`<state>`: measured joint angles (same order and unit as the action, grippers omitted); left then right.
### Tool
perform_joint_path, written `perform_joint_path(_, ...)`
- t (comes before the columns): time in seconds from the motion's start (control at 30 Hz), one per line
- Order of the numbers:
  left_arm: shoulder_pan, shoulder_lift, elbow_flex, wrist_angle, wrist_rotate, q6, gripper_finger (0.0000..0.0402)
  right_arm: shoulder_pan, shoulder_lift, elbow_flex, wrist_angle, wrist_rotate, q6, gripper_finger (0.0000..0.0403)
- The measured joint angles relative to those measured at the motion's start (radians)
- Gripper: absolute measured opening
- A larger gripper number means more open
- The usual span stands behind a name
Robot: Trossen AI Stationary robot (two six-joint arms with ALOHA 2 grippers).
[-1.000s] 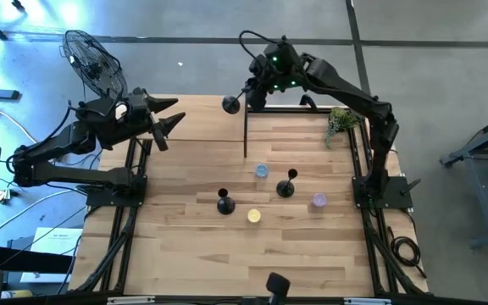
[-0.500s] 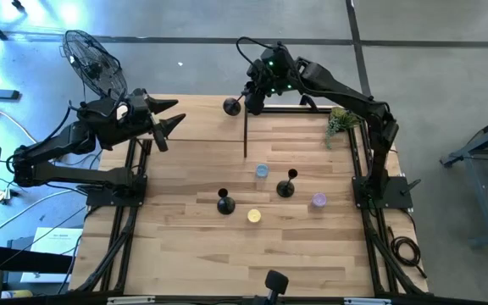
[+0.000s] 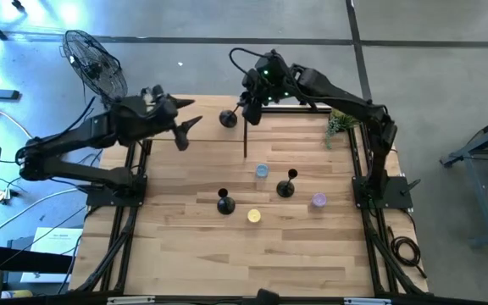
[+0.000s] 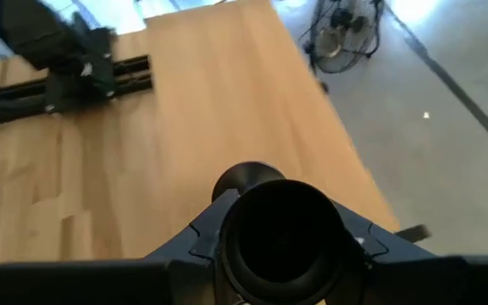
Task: Pick & Place candle stick holders
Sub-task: Put the top black candle holder on the shelf
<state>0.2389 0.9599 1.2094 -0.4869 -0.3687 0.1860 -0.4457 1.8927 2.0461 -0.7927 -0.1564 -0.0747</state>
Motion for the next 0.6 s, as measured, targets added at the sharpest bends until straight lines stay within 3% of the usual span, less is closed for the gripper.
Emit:
perform_joint_path(0.27, 0.17, 0.157, 0.191, -0.177, 0.238, -0.111, 0.0233, 0.087, -0.001, 0.137, -0.066, 0.04, -0.037, 0.0114)
perform_joint_path(0.47, 0.248, 0.22, 0.212, -0.158, 0.551, -0.085, 0.0233, 0.137, -0.002, 0.22, -0.1, 0.098, -0.068, 0.0114)
perform_joint_path(0.6, 0.252, 0.255, 0.213, -0.129, 0.625, -0.059, 0.0233, 0.151, -0.002, 0.239, -0.109, 0.094, -0.067, 0.0114)
